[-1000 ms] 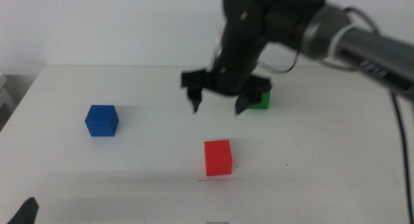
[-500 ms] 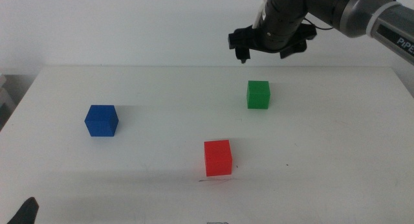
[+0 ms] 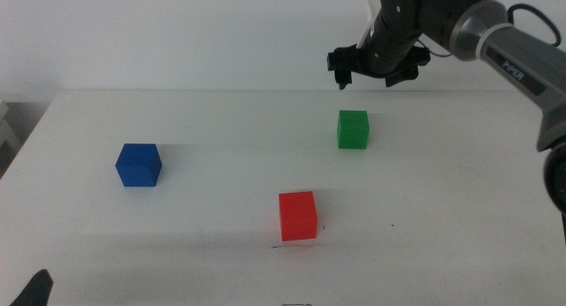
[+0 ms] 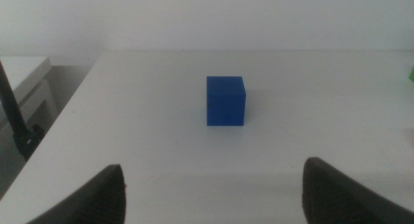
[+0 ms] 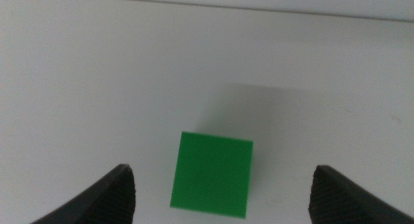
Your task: Stack red cubes first, then green, then blue cubes in a specific spot.
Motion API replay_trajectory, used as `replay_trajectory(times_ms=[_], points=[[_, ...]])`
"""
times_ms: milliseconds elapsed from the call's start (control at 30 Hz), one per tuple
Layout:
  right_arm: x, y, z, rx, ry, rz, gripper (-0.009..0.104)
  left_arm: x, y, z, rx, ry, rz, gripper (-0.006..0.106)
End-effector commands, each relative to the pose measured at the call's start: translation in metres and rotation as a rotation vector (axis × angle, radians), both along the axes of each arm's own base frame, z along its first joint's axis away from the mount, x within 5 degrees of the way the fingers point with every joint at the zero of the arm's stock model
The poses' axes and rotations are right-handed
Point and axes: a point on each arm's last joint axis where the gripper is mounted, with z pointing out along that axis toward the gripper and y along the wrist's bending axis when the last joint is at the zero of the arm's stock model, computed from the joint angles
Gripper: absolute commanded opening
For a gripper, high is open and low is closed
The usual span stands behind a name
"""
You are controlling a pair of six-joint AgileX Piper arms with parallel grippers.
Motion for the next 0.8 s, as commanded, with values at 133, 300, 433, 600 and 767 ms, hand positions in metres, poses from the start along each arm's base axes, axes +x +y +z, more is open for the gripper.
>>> replay_trajectory(times_ms=[133, 300, 433, 600, 767], points=[[0.011, -0.003, 0.017, 0.023, -0.089, 0.052, 0.076, -0.001, -0.001, 0.009, -0.019, -0.101, -0.007, 0.093], [0.021, 0.0, -0.01, 0.0, -0.068, 0.045, 0.076, -0.001, -0.001, 0.009, -0.019, -0.101, -0.007, 0.093], [0.029, 0.002, -0.021, 0.01, -0.098, 0.036, 0.076, -0.001, -0.001, 0.009, -0.019, -0.101, -0.007, 0.093], [0.031, 0.003, -0.036, 0.0, -0.068, 0.031, 0.071, -0.001, -0.001, 0.009, -0.019, -0.101, -0.007, 0.093], [0.032, 0.003, -0.037, -0.01, -0.076, 0.032, 0.034, -0.001, -0.001, 0.009, -0.019, -0.101, -0.007, 0.093]])
